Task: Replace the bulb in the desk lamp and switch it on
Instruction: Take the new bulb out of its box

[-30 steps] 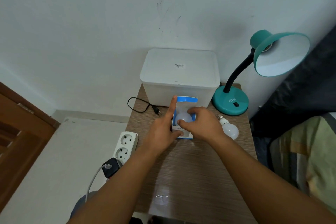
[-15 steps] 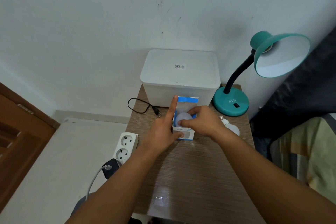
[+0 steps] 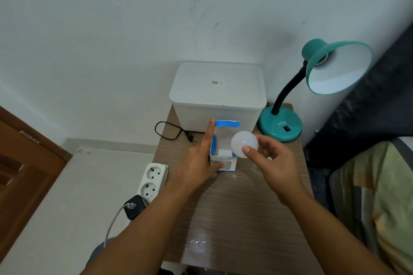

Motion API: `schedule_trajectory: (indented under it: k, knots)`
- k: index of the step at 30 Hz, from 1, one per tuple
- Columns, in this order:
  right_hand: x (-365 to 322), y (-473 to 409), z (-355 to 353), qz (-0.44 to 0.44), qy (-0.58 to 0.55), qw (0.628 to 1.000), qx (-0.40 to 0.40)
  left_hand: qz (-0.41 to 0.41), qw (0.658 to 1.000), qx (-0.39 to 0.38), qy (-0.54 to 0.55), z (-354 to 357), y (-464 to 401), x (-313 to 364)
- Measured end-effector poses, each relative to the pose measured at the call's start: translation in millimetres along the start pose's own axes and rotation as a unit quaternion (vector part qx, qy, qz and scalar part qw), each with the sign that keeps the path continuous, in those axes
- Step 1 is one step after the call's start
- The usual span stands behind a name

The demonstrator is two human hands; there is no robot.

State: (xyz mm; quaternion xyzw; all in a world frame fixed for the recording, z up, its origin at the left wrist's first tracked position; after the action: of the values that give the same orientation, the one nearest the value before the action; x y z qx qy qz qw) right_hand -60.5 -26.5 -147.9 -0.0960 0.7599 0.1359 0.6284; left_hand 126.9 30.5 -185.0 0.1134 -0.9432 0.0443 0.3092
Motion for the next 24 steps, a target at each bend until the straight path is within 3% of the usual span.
schedule_trajectory:
  k: [13, 24]
  knots:
    - [37.6, 30.5, -32.9, 0.041, -0.138, 0.987, 0.065, -0.03, 0.998, 0.018, 0.043, 0.1, 22.2, 0.4]
    - [42.8, 32.7, -40.3, 0.039, -0.153, 0.985, 0.071, -0.014, 0.997, 0.015, 0.073, 12.8, 33.4, 7.3]
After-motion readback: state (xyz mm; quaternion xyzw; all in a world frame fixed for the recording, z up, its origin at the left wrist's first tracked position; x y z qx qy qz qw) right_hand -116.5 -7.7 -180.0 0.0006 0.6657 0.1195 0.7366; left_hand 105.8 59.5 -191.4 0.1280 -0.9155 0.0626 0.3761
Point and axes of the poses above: each hand's wrist, its own y-axis away from the middle knuckle, its own z-axis out of the palm, x = y × z, the point moved 9 cm from there along -y, towards the middle knuckle, and after that the axes turned 2 degrees about -y, right-handed, at the moved point
